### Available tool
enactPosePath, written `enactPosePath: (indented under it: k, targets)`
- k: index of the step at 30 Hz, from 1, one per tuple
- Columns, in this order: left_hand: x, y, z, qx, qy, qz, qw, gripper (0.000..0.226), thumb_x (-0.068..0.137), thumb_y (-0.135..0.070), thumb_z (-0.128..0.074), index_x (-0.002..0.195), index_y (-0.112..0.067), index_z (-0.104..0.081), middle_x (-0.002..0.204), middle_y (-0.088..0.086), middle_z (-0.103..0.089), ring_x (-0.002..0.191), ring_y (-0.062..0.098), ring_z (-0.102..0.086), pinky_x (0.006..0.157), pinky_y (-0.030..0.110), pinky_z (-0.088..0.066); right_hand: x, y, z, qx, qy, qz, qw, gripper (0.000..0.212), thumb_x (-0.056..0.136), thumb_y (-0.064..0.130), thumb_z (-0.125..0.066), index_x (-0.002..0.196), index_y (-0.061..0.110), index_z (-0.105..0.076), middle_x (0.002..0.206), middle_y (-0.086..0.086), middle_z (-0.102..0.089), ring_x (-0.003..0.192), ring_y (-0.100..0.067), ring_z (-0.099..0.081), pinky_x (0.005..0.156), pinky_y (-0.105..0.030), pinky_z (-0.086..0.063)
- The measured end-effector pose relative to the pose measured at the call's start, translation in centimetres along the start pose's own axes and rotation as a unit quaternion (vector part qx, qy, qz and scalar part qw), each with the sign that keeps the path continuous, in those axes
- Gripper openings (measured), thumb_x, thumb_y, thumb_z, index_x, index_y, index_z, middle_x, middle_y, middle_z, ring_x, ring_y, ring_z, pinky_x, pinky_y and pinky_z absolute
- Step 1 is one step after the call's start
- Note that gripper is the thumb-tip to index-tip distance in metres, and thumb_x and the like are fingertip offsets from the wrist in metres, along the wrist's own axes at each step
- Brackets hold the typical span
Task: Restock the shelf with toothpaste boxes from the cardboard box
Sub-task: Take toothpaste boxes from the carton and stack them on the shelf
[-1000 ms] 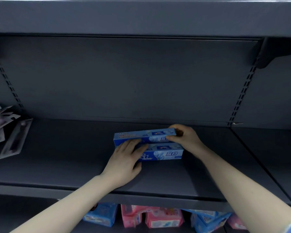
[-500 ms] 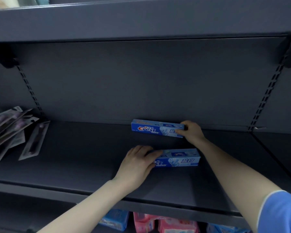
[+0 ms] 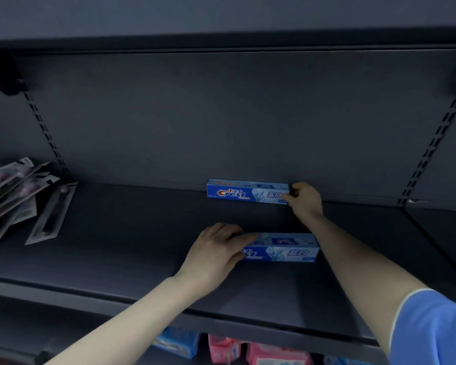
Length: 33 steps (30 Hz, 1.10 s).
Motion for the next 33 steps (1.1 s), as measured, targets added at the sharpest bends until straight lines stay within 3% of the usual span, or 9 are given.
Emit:
enactPosePath:
  k: [5, 9, 14, 17, 21, 26, 29, 31, 33]
  targets:
    - [0.2, 0.3, 0.2, -0.007, 0.005, -0.002, 1.000, 0.049, 0.075, -0.021, -0.072, 0.122, -0.024, -0.057, 0.103, -0.001, -0.064, 0.091, 0.020, -0.061, 0.079, 0.034, -0.051, -0.6, -0.7, 2.0, 0.062, -0.007, -0.014, 0.998, 0.038, 0.089, 0.026, -0.059, 0.121, 0.006, -0.054, 0.109, -0.012, -0.063, 0.095, -0.029, -0.063, 0.088, -0.043, -0.052]
    - [0.1, 1.5, 1.1, -0.007, 0.033, 0.046, 0.998, 0.056, 0.078, -0.047, -0.048, 0.130, -0.026, -0.048, 0.111, 0.000, -0.063, 0.099, 0.020, -0.060, 0.087, 0.032, -0.046, -3.7, 0.1, 4.3, 0.138, 0.073, 0.011, 0.988, 0.028, 0.093, 0.026, -0.054, 0.107, 0.004, -0.062, 0.079, -0.005, -0.063, 0.067, -0.016, -0.059, 0.064, -0.027, -0.052]
    - [-1.0, 3.8, 2.2, -0.020, 0.058, 0.119, 0.991, 0.071, 0.073, -0.062, -0.042, 0.131, -0.023, -0.053, 0.119, 0.003, -0.061, 0.109, 0.024, -0.056, 0.093, 0.036, -0.043, -9.0, 0.5, 6.3, 0.093, 0.241, 0.064, 0.964, 0.016, 0.089, 0.022, -0.059, 0.104, 0.018, -0.063, 0.090, 0.005, -0.064, 0.084, -0.009, -0.060, 0.068, -0.007, -0.047]
    - [-1.7, 4.4, 2.5, -0.022, 0.060, 0.142, 0.988, 0.071, 0.071, -0.065, -0.041, 0.126, -0.024, -0.058, 0.118, 0.001, -0.061, 0.108, 0.021, -0.056, 0.090, 0.034, -0.045, -10.3, -0.4, 6.6, 0.038, 0.277, 0.083, 0.956, 0.039, 0.077, 0.016, -0.074, 0.109, 0.029, -0.059, 0.102, 0.000, -0.063, 0.092, -0.013, -0.061, 0.076, -0.009, -0.046]
    - [-2.5, 4.7, 2.5, -0.043, 0.057, 0.187, 0.980, 0.054, 0.078, -0.053, -0.059, 0.124, -0.026, -0.058, 0.117, -0.002, -0.059, 0.105, 0.018, -0.057, 0.084, 0.029, -0.047, -10.7, -1.2, 6.4, 0.031, 0.237, 0.093, 0.967, 0.040, 0.068, 0.012, -0.081, 0.096, 0.034, -0.062, 0.097, 0.001, -0.068, 0.088, -0.014, -0.064, 0.079, -0.021, -0.049]
    - [-1.8, 5.1, 2.5, -0.037, 0.031, 0.276, 0.960, 0.051, 0.080, -0.032, -0.070, 0.128, -0.023, -0.053, 0.119, -0.001, -0.057, 0.096, 0.017, -0.060, 0.078, 0.026, -0.046, -10.4, -0.9, 5.3, 0.038, 0.156, 0.087, 0.983, 0.034, 0.067, 0.009, -0.081, 0.091, 0.026, -0.064, 0.085, 0.007, -0.068, 0.074, 0.000, -0.061, 0.066, -0.006, -0.043]
    - [-0.6, 6.2, 1.8, -0.055, 0.018, 0.329, 0.943, 0.052, 0.080, -0.024, -0.071, 0.128, -0.018, -0.052, 0.118, 0.004, -0.062, 0.100, 0.020, -0.061, 0.083, 0.030, -0.048, -9.9, -0.4, 4.5, 0.052, 0.116, 0.073, 0.989, 0.035, 0.069, 0.007, -0.078, 0.098, 0.022, -0.065, 0.085, 0.010, -0.066, 0.074, 0.001, -0.059, 0.064, -0.001, -0.041]
    - [0.3, 7.0, 1.2, -0.080, 0.012, 0.361, 0.929, 0.051, 0.080, -0.019, -0.071, 0.127, -0.015, -0.052, 0.119, 0.005, -0.062, 0.104, 0.021, -0.061, 0.087, 0.032, -0.048, -9.3, 0.0, 3.9, 0.040, 0.088, 0.069, 0.993, 0.037, 0.070, 0.008, -0.077, 0.104, 0.018, -0.066, 0.090, 0.007, -0.066, 0.081, -0.005, -0.061, 0.069, -0.005, -0.044]
    - [1.1, 7.8, 0.7, -0.114, 0.001, 0.389, 0.914, 0.050, 0.080, -0.015, -0.071, 0.127, -0.012, -0.053, 0.120, 0.007, -0.062, 0.107, 0.022, -0.060, 0.090, 0.031, -0.047, -8.4, 0.3, 3.4, 0.021, 0.060, 0.063, 0.996, 0.039, 0.071, 0.009, -0.076, 0.108, 0.014, -0.066, 0.098, 0.001, -0.068, 0.090, -0.012, -0.063, 0.081, -0.021, -0.048]
Point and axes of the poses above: each hand's wrist, its own x-axis towards the middle knuckle, its own z-axis out of the back of the hand, y = z × x, the point moved 4 cm from there along x, towards the middle knuckle
